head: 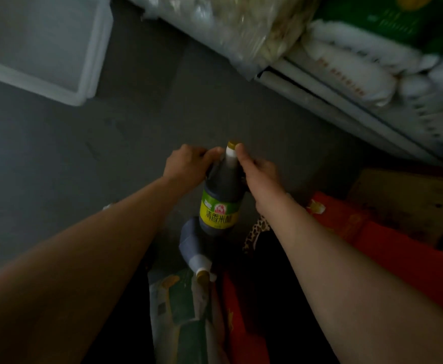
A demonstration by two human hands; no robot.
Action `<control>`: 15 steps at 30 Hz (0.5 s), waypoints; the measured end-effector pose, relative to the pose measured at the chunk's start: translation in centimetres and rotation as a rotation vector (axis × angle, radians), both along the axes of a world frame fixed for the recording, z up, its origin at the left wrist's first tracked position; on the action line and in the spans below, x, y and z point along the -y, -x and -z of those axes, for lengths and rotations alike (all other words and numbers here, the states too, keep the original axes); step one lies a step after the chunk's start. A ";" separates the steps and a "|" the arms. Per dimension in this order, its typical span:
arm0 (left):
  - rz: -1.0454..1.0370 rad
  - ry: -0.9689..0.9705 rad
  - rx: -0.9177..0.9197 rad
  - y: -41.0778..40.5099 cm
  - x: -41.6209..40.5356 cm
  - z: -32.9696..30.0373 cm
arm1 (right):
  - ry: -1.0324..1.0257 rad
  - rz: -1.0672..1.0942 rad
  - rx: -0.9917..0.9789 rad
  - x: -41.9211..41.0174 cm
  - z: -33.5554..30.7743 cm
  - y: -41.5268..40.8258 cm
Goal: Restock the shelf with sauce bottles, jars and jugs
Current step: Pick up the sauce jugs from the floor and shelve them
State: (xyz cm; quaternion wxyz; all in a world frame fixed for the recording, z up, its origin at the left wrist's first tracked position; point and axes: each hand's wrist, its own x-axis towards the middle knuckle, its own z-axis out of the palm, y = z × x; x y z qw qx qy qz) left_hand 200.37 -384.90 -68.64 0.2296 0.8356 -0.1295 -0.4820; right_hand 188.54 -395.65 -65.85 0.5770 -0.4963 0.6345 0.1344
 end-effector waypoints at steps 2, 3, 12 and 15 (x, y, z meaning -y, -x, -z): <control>-0.005 0.042 0.021 -1.4 0.8 -4.6 | 0.015 0.025 0.035 0.9 -4.4 -1.2; -0.014 0.066 0.022 -2.2 1.2 -7.1 | 0.023 0.040 0.060 1.4 -6.8 -1.8; 0.028 0.383 0.022 -8.3 6.6 -30.8 | 0.198 0.213 0.347 5.7 -30.7 -6.1; 0.109 0.520 -0.023 -8.7 8.7 -39.4 | 0.291 0.255 0.462 7.1 -39.1 -6.0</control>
